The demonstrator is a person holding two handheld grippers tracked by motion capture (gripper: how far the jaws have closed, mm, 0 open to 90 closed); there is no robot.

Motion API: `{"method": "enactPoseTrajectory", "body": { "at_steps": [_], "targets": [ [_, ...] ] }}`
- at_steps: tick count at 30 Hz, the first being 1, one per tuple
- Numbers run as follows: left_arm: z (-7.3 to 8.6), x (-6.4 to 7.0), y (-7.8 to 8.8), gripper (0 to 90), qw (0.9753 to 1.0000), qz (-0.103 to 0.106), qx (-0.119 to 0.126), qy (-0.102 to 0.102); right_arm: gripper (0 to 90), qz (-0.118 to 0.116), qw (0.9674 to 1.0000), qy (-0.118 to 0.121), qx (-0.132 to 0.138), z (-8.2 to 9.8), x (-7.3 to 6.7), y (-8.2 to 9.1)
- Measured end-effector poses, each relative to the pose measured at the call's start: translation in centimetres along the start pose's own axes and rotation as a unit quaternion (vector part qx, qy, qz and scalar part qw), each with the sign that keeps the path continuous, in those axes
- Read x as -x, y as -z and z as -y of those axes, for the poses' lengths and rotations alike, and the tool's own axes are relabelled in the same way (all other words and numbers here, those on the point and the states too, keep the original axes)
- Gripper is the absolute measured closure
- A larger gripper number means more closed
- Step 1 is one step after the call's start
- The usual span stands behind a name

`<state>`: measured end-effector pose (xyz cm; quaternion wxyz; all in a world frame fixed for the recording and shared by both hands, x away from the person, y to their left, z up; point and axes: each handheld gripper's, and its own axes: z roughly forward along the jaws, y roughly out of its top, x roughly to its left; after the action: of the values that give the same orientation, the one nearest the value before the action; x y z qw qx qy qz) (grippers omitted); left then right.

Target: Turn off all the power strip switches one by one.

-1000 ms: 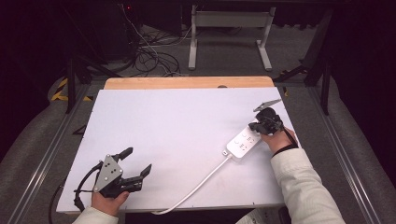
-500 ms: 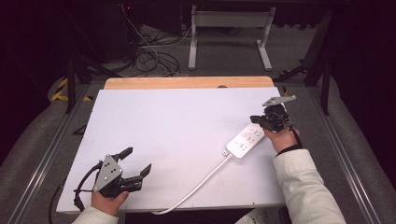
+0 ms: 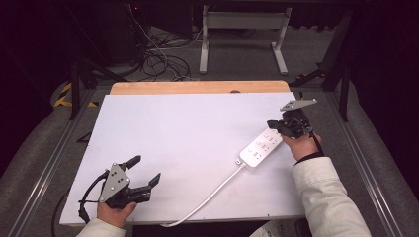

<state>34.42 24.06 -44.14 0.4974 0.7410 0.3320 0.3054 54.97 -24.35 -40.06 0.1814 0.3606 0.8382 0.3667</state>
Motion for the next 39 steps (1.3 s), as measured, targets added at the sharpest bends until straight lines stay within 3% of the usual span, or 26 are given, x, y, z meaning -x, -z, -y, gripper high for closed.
{"method": "enactPoseTrajectory", "body": {
  "at_steps": [9,19,32,39],
  "targets": [
    [0.0,0.0,0.0,19.9,1.0,0.0,0.0,-0.002,90.0,0.003,1.0,0.003,-0.003,-0.4,0.2,-0.1],
    [0.0,-0.1,0.0,19.9,1.0,0.0,-0.001,0.001,90.0,0.021,0.9997,-0.003,-0.014,-1.6,2.0,0.1],
    [0.0,0.0,0.0,19.8,1.0,-0.003,-0.002,-0.001,90.0,0.026,0.9986,-0.022,-0.041,-0.6,4.1,-1.4],
    [0.0,0.0,0.0,19.9,1.0,-0.004,-0.003,-0.001,90.0,0.024,0.9981,-0.021,-0.054,0.3,4.4,-2.2]
  ]
}}
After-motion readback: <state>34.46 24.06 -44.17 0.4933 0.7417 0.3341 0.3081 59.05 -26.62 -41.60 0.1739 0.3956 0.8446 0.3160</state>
